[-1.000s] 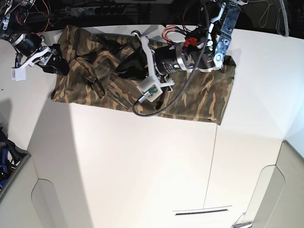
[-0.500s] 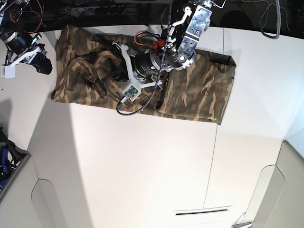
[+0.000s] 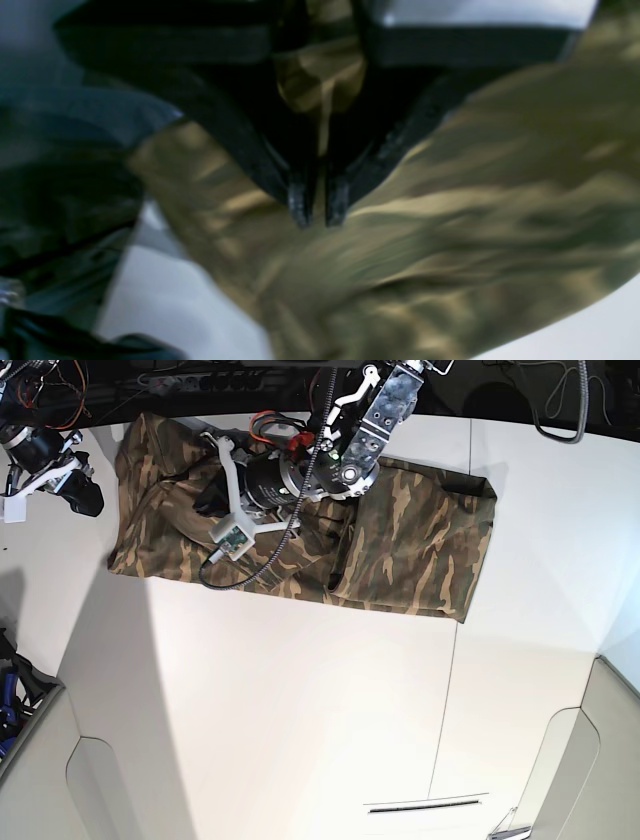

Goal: Fold the T-shirt properly
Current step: 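Lay the folded end down near the right gripper and hold it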

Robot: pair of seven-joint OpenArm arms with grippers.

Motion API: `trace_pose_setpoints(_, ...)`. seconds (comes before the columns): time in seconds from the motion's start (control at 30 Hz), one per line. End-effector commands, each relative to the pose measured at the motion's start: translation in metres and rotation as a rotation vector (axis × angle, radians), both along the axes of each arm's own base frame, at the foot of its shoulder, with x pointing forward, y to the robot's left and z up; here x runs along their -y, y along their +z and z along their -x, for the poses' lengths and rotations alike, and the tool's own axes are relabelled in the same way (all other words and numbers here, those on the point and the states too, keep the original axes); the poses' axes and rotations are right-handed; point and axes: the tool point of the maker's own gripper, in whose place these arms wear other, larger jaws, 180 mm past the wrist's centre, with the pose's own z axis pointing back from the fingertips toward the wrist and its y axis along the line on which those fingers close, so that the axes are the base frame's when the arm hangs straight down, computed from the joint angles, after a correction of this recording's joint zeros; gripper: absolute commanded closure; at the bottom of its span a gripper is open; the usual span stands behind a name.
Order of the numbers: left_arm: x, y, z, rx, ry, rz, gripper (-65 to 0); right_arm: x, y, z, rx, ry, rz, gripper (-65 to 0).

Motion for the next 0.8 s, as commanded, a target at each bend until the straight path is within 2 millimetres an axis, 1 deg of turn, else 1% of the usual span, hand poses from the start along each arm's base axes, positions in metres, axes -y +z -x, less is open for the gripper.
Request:
trace_pose_setpoints(0.0,0.008,0.014,-0.005,0.048,-0.012,0.025,-5.4,0.004,0.01,-0.005,0.04,0.001,0.011,0.0)
trace_pose_setpoints(0.1,0.011,0.012,-0.001,0.066,-0.034,0.0,-5.4,0.003,0.009,-0.004,0.033,0.005,0.011,0.0)
trace_pose_setpoints(0.4,0.011,0.011,0.0,0.058,-0.039,-0.004,-5.4,0.003,0.009,-0.004,0.031,0.008,0.01,0.0)
trace_pose_setpoints(0.43,0.011,0.01,0.001,0.056,-0.039,-0.007,-5.4,0.002,0.008,-0.004,0.027,0.012,0.009,-1.1)
trace_pose_setpoints(0.5,0.011,0.01,0.001,0.055,-0.04,-0.006,-5.4,-0.003,0.006,-0.003,0.017,0.027,0.003,-22.9)
trace_pose_setpoints(0.53,0.011,0.011,0.001,0.054,-0.04,-0.004,-5.4,-0.007,0.004,-0.002,0.009,0.041,-0.001,-32.6)
trace_pose_setpoints(0.57,0.012,0.012,0.001,0.054,-0.04,-0.001,-5.4,-0.012,0.003,-0.001,0.0,0.058,-0.007,-40.0)
trace_pose_setpoints(0.6,0.012,0.012,0.001,0.054,-0.041,-0.001,-5.4,-0.017,0.001,-0.001,-0.007,0.073,-0.012,-44.8)
trace_pose_setpoints(0.63,0.011,0.014,0.0,0.058,-0.041,-0.001,-5.4,-0.022,-0.001,0.0,-0.013,0.088,-0.019,-45.7)
trace_pose_setpoints(0.7,0.011,0.018,-0.001,0.066,-0.041,-0.001,-5.4,-0.032,-0.005,0.002,-0.025,0.116,-0.031,-45.3)
trace_pose_setpoints(0.77,0.011,0.026,-0.003,0.086,-0.038,0.008,-5.4,-0.039,-0.007,0.004,-0.035,0.137,-0.039,-45.3)
